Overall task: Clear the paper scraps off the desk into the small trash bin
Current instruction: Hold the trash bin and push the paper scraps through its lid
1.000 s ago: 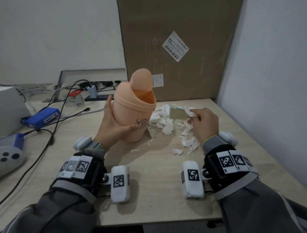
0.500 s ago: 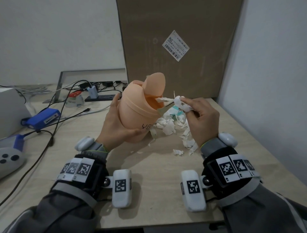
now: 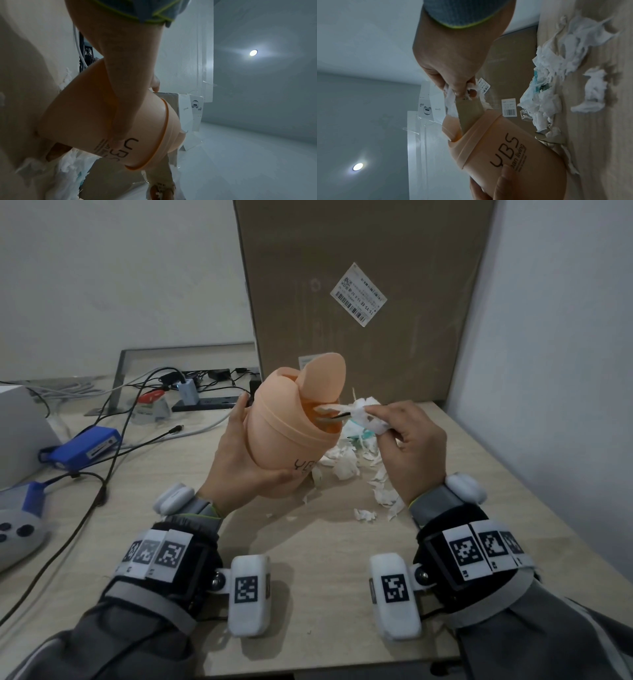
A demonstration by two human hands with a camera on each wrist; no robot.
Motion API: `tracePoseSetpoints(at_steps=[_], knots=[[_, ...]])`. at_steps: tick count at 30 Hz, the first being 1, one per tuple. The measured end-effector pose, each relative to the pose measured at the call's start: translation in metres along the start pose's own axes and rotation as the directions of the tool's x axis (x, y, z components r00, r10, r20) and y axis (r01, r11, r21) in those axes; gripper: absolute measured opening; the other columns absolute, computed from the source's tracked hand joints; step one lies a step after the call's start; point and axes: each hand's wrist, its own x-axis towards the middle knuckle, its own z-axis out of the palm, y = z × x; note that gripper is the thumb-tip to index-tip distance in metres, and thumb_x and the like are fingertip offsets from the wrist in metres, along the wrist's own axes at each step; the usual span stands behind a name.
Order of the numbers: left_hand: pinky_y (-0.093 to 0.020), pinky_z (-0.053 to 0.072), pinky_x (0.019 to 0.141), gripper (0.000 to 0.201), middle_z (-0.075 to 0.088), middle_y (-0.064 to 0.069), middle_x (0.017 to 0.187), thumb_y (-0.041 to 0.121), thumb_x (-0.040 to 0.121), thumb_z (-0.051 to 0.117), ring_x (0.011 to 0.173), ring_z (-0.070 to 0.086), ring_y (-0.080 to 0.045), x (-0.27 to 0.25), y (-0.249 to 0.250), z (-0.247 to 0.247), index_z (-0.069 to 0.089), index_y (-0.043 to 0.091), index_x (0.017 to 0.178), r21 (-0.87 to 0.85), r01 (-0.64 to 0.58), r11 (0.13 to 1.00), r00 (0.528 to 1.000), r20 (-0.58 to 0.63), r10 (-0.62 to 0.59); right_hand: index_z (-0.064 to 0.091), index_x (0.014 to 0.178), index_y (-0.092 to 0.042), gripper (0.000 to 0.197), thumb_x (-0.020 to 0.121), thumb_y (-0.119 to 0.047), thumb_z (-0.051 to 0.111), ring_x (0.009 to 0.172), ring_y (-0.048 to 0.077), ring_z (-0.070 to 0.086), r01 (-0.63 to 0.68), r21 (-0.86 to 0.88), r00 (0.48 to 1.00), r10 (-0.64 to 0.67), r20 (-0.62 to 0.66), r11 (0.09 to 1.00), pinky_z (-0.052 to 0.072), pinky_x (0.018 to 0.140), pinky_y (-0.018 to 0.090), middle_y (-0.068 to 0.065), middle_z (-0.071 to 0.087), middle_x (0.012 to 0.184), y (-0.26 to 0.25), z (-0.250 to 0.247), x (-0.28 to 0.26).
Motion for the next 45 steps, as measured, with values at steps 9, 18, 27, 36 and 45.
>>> tracePoseSetpoints(at_steps=[9, 18, 27, 36, 45], knots=[[-0.040, 0.038, 0.107, 0.138, 0.022, 0.053, 0.119, 0.035, 0.047, 0.091, 0.122, 0.038, -0.004, -0.002, 0.006, 0.005, 0.001, 0.038, 0.151, -0.023, -0.036, 0.999, 0.999, 0.030, 0.037, 0.068, 0.103, -0.003, 0.032, 0.076, 0.008, 0.056, 0.091, 0.012, 0.061, -0.006, 0.119, 0.987, -0.013, 0.161, 0.993, 0.043, 0.082, 0.008, 0.009, 0.071, 0.098, -0.009, 0.003, -0.003], [-0.049, 0.041, 0.107, 0.136, 0.029, 0.038, 0.133, 0.051, 0.042, 0.085, 0.131, 0.042, -0.012, -0.005, 0.014, 0.012, 0.002, 0.042, 0.150, -0.026, -0.100, 0.995, 0.992, 0.073, 0.101, 0.065, 0.088, -0.013, 0.010, 0.084, -0.010, 0.056, 0.074, 0.011, 0.057, -0.254, 0.258, 0.934, 0.168, 0.315, 0.932, 0.043, 0.066, 0.023, 0.001, 0.068, 0.077, -0.021, 0.006, -0.005], [-0.049, 0.042, 0.106, 0.135, 0.031, 0.031, 0.135, 0.050, 0.042, 0.083, 0.130, 0.042, -0.016, -0.008, 0.021, 0.017, 0.001, 0.043, 0.149, -0.039, -0.087, 0.995, 0.991, 0.099, 0.091, 0.064, 0.089, -0.003, 0.044, 0.096, -0.031, 0.031, 0.085, -0.040, 0.023, -0.419, 0.204, 0.821, 0.273, 0.502, 0.885, 0.015, 0.103, 0.033, -0.020, 0.043, 0.079, -0.034, -0.004, -0.008], [-0.041, 0.040, 0.109, 0.130, 0.025, 0.044, 0.128, 0.049, 0.044, 0.083, 0.128, 0.040, -0.005, -0.008, 0.021, 0.017, 0.000, 0.047, 0.144, -0.085, -0.095, 0.992, 0.990, 0.101, 0.103, 0.058, 0.102, -0.019, 0.023, 0.090, -0.029, 0.040, 0.090, 0.006, 0.056, -0.268, 0.260, 0.910, 0.156, 0.383, 0.928, 0.045, 0.079, 0.034, -0.010, 0.064, 0.091, -0.026, 0.003, -0.005], [-0.044, 0.039, 0.109, 0.133, 0.024, 0.041, 0.130, 0.048, 0.043, 0.082, 0.129, 0.039, -0.006, -0.008, 0.021, 0.016, 0.000, 0.041, 0.148, -0.091, -0.078, 0.993, 0.990, 0.111, 0.087, 0.070, 0.092, -0.020, 0.056, 0.089, -0.043, 0.019, 0.100, -0.013, 0.039, -0.194, 0.100, 0.947, 0.160, 0.278, 0.976, 0.028, 0.095, 0.041, -0.010, 0.057, 0.094, -0.028, -0.002, -0.004]])
